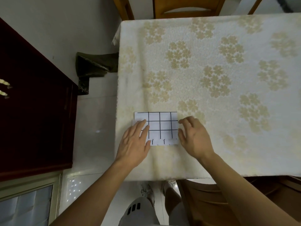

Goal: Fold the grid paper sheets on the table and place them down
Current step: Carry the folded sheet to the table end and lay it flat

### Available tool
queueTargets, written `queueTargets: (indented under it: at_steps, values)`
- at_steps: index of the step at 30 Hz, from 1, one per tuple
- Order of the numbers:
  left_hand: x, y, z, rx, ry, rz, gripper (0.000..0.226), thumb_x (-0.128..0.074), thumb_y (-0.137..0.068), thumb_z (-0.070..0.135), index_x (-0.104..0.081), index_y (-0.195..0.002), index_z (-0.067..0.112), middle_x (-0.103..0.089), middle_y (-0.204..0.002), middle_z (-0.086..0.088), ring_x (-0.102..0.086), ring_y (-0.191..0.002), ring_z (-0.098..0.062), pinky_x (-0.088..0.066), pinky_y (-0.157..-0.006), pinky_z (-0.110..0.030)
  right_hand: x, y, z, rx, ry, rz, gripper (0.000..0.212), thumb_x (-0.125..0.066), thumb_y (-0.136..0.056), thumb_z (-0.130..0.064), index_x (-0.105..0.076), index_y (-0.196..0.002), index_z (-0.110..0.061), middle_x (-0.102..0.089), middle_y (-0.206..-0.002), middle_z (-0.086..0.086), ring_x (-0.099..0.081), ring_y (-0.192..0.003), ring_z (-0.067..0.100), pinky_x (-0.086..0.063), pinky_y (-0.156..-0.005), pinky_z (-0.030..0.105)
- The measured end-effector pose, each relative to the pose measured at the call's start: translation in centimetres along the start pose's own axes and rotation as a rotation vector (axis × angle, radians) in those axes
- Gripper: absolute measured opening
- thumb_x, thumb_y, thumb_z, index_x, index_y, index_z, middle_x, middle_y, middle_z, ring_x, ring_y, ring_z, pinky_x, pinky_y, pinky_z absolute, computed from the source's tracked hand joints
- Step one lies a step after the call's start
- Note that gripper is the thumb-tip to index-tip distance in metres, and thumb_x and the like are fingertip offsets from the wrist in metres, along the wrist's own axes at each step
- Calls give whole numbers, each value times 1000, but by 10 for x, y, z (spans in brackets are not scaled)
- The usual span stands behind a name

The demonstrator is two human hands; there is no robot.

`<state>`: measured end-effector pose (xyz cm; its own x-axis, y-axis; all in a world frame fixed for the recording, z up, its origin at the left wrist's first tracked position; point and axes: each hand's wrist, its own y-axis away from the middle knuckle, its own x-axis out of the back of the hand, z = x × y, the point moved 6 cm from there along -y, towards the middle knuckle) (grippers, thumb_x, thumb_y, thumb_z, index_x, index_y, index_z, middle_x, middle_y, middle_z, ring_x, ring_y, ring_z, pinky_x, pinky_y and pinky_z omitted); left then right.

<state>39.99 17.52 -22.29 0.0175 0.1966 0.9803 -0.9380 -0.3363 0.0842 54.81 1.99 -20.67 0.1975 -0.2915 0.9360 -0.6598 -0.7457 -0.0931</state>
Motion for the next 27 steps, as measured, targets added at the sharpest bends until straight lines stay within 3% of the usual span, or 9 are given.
queueTargets:
  at_steps: [2,4,5,7,9,20,24,27]
  values:
    - [-17,3,-1,-5,-38,-78,62,-33,-95,43,-42,-147,10,-36,-157,-7,-31,-146,-22,-30,-118,-41,-22,13,-10,63,46,-124,45,-47,-94,-30,-56,-130,-4,-55,-133,20,-57,-115,38,-52,-91,45]
    - [-31,4,-3,-3,-65,-124,66,-29,-96,47,-32,-152,11,-27,-162,-5,-19,-151,-20,-18,-123,-41,-44,25,-19,100,108,-275,61,-36,-99,-42,-37,-148,-7,-34,-156,17,-32,-144,34,-33,-114,46]
    - [-35,4,-3,-1,-74,-146,68,-25,-96,49,-28,-153,11,-22,-163,-5,-14,-152,-20,-14,-124,-42,-53,29,-22,108,125,-322,65,-30,-100,-47,-28,-153,-9,-22,-161,14,-20,-150,30,-22,-119,45]
    - [-43,5,-6,18,-68,-192,74,-13,-95,54,-17,-156,13,-10,-165,-3,-4,-153,-19,-8,-125,-43,-66,34,-25,95,143,-372,71,-22,-101,-54,-15,-156,-11,-6,-164,9,-6,-152,25,-7,-121,41]
    - [-49,5,-8,56,-44,-229,77,-3,-92,57,-8,-157,16,1,-166,-1,5,-153,-18,-4,-125,-43,-76,36,-27,67,157,-409,73,-21,-101,-57,-9,-157,-11,1,-164,8,0,-152,24,-3,-122,42]
    - [-59,30,-2,118,-19,-224,71,-9,-99,57,-4,-157,18,5,-166,-1,8,-152,-18,-2,-124,-46,-82,53,-35,20,183,-501,76,-5,-98,-61,3,-156,-13,13,-163,6,10,-151,21,-3,-123,49]
    - [-63,39,3,129,-2,-214,71,-10,-99,57,-8,-157,18,3,-165,-1,6,-152,-18,-6,-124,-48,-81,63,-35,10,173,-494,75,-12,-100,-59,-1,-157,-12,9,-163,6,7,-151,21,-4,-123,48]
    - [-64,40,4,127,-11,-201,71,-11,-99,57,-9,-157,17,1,-165,-2,5,-153,-19,-7,-124,-49,-82,67,-36,-5,166,-470,74,-16,-100,-58,-7,-157,-11,1,-164,8,0,-152,23,-13,-122,51]
